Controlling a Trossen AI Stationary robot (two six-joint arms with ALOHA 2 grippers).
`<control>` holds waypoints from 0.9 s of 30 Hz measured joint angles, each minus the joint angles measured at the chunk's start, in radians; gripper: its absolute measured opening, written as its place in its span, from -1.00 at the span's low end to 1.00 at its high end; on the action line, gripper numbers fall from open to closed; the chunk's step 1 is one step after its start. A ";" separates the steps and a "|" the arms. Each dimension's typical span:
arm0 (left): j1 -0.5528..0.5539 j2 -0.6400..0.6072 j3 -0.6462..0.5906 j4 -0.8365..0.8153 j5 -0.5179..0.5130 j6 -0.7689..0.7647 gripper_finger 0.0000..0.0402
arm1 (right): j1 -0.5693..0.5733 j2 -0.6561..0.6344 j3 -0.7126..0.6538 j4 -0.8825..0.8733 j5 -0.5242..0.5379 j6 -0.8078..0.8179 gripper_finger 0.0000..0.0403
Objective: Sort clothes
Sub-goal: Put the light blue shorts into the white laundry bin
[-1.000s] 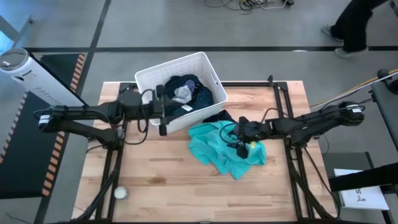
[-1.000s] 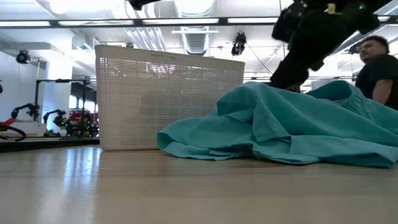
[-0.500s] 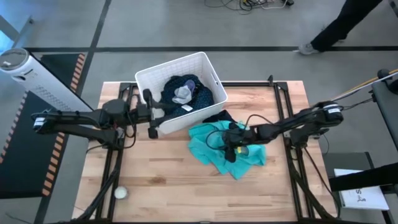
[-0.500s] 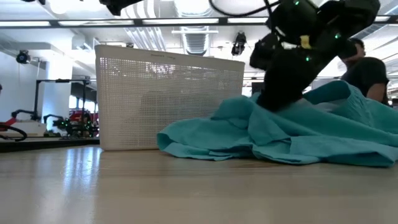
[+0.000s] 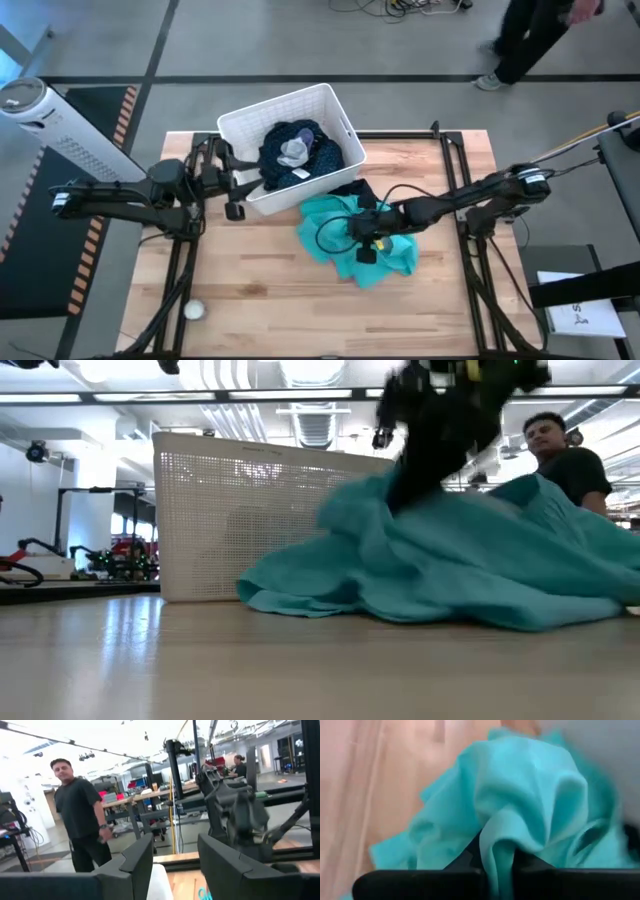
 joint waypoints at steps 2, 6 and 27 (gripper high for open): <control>0.000 -0.012 0.000 0.000 0.000 0.002 -0.32 | 0.011 -0.020 0.081 -0.061 0.009 -0.035 -1.00; 0.000 -0.036 0.000 -0.001 0.000 0.003 -0.36 | 0.024 -0.042 0.245 -0.168 0.082 -0.114 -1.00; 0.000 -0.040 0.000 -0.027 0.001 -0.001 -0.58 | -0.127 0.077 0.960 -0.071 0.147 -0.645 -1.00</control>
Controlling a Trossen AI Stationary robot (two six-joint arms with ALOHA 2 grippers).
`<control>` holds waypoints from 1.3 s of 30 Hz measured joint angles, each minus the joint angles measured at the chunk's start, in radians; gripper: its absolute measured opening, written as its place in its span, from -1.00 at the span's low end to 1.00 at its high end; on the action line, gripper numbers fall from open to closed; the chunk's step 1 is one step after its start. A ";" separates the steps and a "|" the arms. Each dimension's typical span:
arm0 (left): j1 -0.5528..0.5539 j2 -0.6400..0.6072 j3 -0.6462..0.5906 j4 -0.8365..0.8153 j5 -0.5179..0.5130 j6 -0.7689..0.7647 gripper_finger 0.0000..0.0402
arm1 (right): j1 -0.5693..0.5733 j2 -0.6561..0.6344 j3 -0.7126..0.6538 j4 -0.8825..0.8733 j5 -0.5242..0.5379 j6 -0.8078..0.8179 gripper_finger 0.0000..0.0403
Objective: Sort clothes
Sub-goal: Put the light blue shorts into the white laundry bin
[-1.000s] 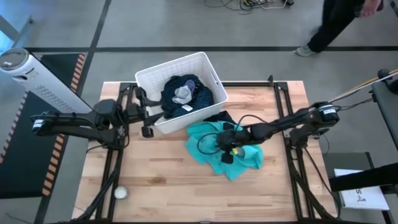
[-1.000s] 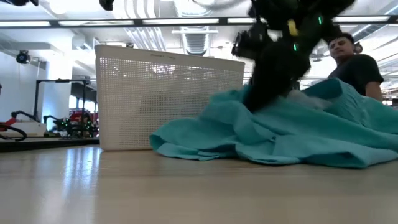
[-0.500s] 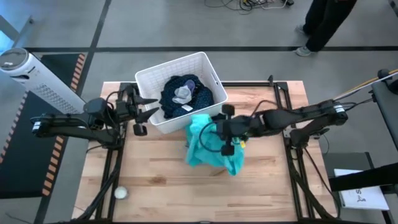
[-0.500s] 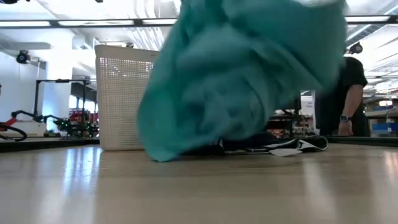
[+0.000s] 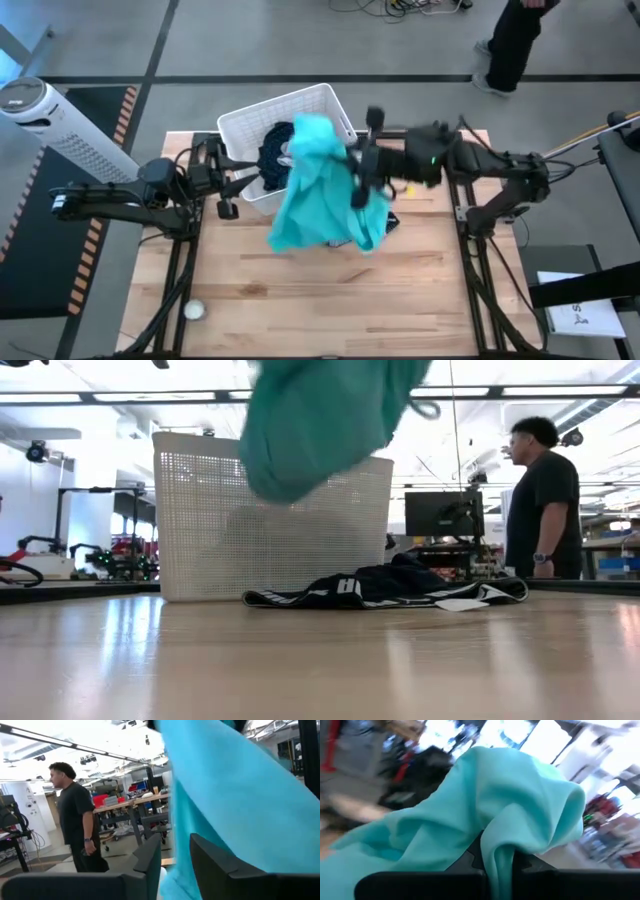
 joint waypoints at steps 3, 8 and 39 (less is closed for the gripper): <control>0.000 -0.002 0.001 0.002 0.000 0.000 -0.69 | -0.079 0.071 0.127 0.011 -0.067 -0.018 -1.00; 0.000 -0.008 0.001 0.007 0.000 -0.004 -0.82 | -0.209 0.199 0.313 0.010 -0.199 0.022 -1.00; 0.000 0.034 0.002 0.009 0.001 0.010 -0.90 | -0.506 0.467 0.344 0.052 -0.443 0.215 -1.00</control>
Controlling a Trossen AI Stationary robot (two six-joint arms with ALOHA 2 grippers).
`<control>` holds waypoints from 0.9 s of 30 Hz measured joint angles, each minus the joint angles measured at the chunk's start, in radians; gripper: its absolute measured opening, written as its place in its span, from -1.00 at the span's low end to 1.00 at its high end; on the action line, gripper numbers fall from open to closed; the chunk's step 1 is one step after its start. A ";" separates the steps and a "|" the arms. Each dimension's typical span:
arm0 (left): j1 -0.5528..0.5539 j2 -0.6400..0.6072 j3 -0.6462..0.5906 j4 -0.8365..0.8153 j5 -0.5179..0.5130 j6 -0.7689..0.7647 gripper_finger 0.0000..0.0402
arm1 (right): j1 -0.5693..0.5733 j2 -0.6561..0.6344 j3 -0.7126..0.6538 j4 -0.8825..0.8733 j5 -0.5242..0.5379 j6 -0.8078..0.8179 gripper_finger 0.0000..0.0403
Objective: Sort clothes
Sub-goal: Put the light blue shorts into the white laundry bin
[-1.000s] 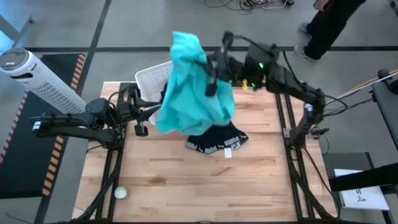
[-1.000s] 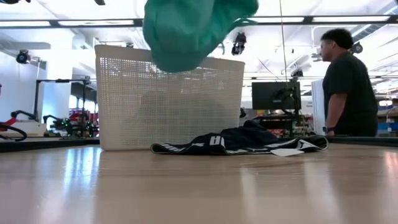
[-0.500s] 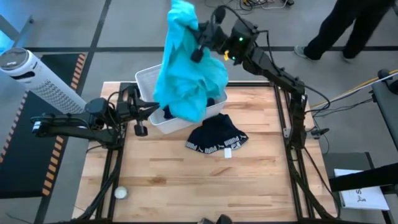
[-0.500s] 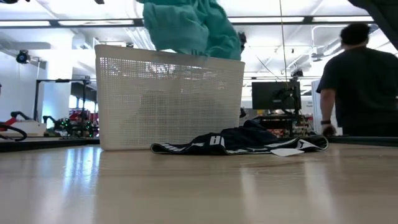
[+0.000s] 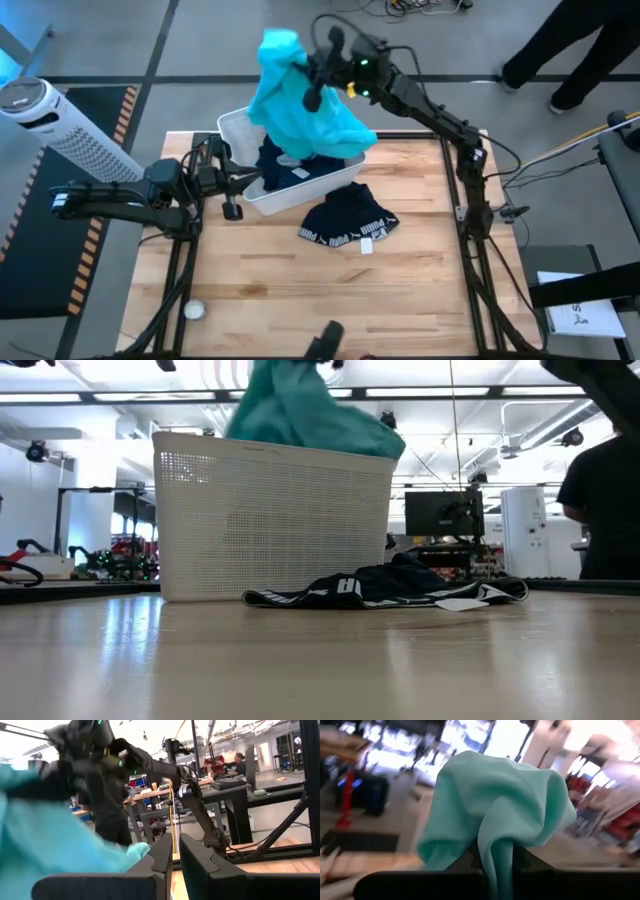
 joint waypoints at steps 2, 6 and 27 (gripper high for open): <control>0.000 -0.004 0.000 0.000 0.000 -0.003 -0.90 | 0.000 0.038 0.000 -0.020 0.000 0.004 -1.00; 0.000 -0.010 0.000 0.002 0.000 -0.007 -0.90 | 0.000 0.120 -0.001 -0.044 0.000 0.013 -1.00; 0.000 -0.014 0.000 -0.001 0.000 -0.003 -0.90 | 0.079 0.090 -0.002 -0.119 -0.016 0.064 -0.15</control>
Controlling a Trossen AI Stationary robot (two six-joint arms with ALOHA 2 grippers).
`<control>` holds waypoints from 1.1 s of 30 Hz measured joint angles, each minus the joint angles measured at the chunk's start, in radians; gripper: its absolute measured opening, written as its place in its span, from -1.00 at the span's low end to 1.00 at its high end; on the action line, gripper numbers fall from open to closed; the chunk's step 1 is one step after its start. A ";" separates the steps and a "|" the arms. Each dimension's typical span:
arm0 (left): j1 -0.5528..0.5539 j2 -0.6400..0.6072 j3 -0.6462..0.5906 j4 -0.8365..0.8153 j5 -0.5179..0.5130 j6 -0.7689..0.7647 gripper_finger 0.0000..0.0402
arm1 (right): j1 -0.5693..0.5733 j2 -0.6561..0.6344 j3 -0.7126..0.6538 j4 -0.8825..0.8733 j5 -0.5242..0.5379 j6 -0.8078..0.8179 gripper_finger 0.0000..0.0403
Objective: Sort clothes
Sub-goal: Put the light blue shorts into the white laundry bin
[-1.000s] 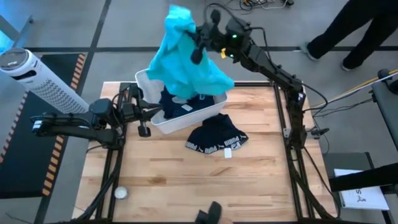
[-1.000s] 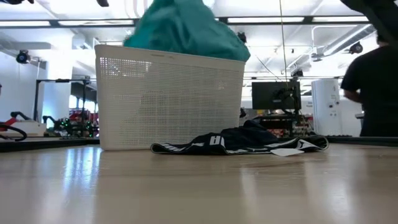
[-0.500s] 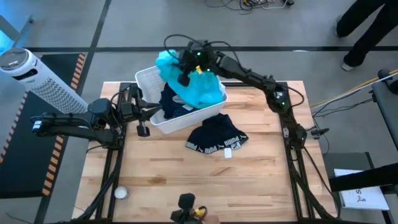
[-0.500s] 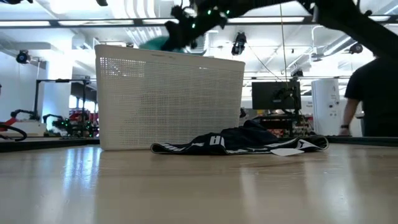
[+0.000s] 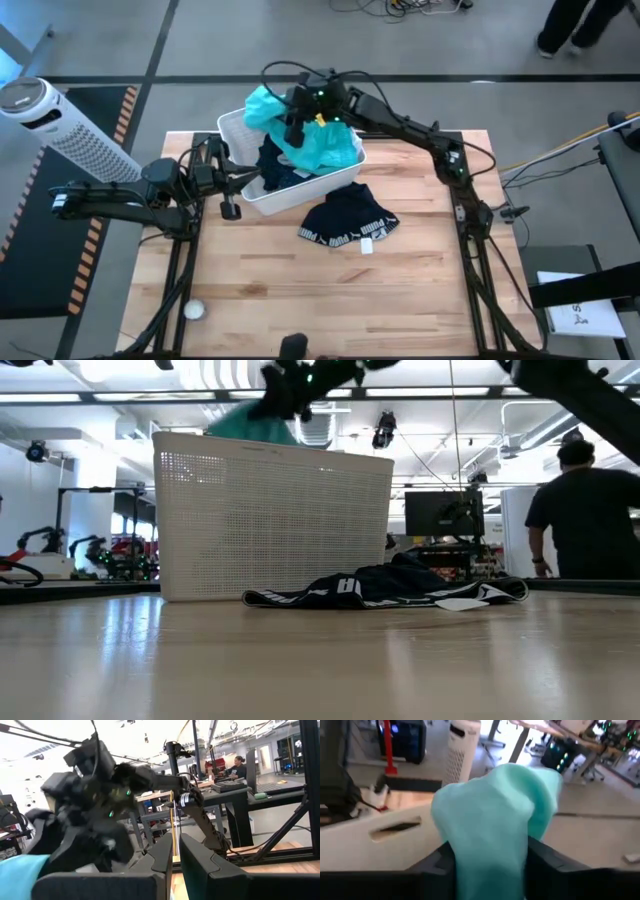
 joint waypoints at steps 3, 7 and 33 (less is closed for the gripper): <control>0.000 0.000 0.000 0.000 0.000 0.000 -0.90 | 0.005 -0.035 0.000 -0.035 -0.002 0.001 -0.04; 0.000 -0.002 0.000 0.000 0.000 0.000 -0.90 | 0.001 -0.074 0.000 -0.093 -0.001 0.023 0.06; 0.000 -0.008 0.000 -0.001 0.000 -0.041 -0.90 | -0.142 0.069 0.000 -0.425 -0.054 -0.046 -0.72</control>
